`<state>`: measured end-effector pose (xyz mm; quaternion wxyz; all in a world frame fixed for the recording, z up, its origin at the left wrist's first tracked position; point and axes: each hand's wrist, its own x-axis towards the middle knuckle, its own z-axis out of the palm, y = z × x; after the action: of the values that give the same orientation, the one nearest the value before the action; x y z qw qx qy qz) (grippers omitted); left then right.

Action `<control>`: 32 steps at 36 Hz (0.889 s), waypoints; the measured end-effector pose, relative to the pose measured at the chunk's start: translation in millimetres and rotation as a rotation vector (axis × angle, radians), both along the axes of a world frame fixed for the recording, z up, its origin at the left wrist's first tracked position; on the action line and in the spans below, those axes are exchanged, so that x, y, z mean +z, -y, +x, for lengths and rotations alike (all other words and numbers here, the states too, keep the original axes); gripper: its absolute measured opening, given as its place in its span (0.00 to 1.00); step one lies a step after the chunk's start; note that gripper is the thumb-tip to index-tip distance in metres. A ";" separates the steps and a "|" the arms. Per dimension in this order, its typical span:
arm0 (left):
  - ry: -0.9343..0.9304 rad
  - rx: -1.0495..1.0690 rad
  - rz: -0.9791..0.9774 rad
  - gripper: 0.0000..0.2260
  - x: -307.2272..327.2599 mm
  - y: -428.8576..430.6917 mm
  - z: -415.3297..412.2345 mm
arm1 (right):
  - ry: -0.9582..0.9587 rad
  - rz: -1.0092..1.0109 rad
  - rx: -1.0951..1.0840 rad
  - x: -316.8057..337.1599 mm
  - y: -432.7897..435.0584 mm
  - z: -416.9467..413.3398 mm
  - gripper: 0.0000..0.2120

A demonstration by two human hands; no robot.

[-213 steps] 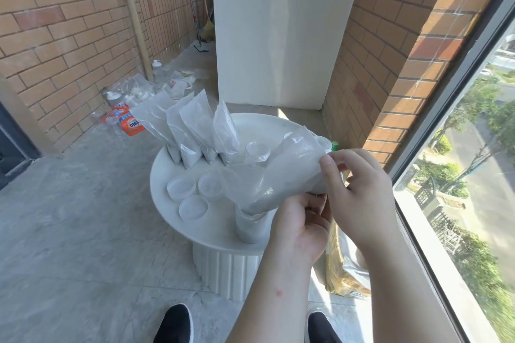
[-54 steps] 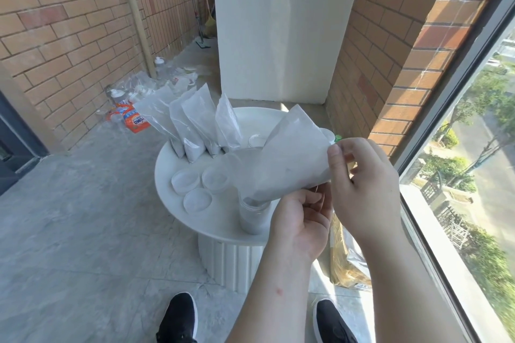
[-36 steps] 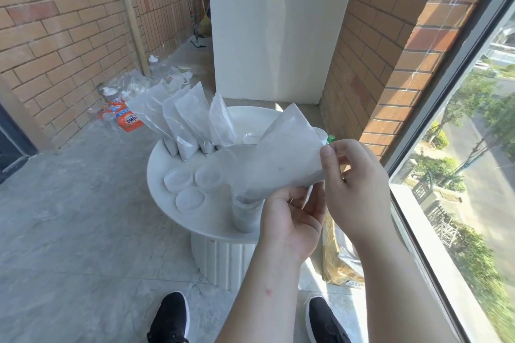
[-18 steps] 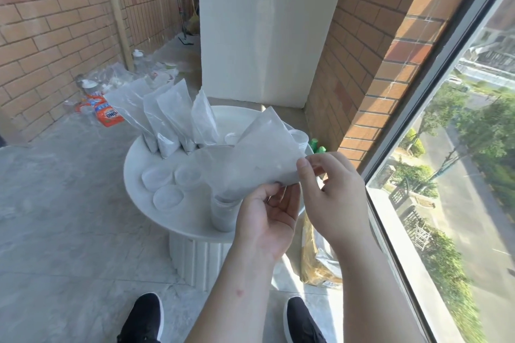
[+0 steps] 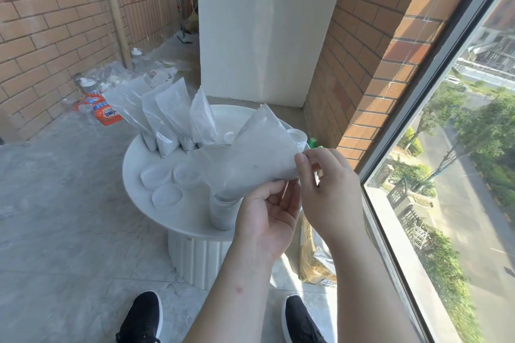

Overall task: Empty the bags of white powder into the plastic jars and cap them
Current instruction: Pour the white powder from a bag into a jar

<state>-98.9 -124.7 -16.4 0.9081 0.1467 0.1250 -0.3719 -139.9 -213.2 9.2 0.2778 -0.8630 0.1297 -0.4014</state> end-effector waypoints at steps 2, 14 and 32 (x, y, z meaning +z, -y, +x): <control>0.008 -0.005 -0.005 0.11 -0.3 0.6 0.3 | 0.001 -0.004 -0.005 -0.1 -0.1 1.2 0.07; 0.012 -0.004 0.023 0.16 1.6 2.9 1.2 | -0.015 0.025 0.009 3.0 -1.1 0.6 0.07; -0.067 0.025 -0.013 0.17 -2.2 2.5 3.1 | 0.088 -0.152 -0.024 -4.0 4.2 4.6 0.04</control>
<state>-95.9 -127.2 -18.7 0.9089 0.1266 0.1544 -0.3662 -135.3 -217.4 5.2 0.2119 -0.8617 0.0967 -0.4507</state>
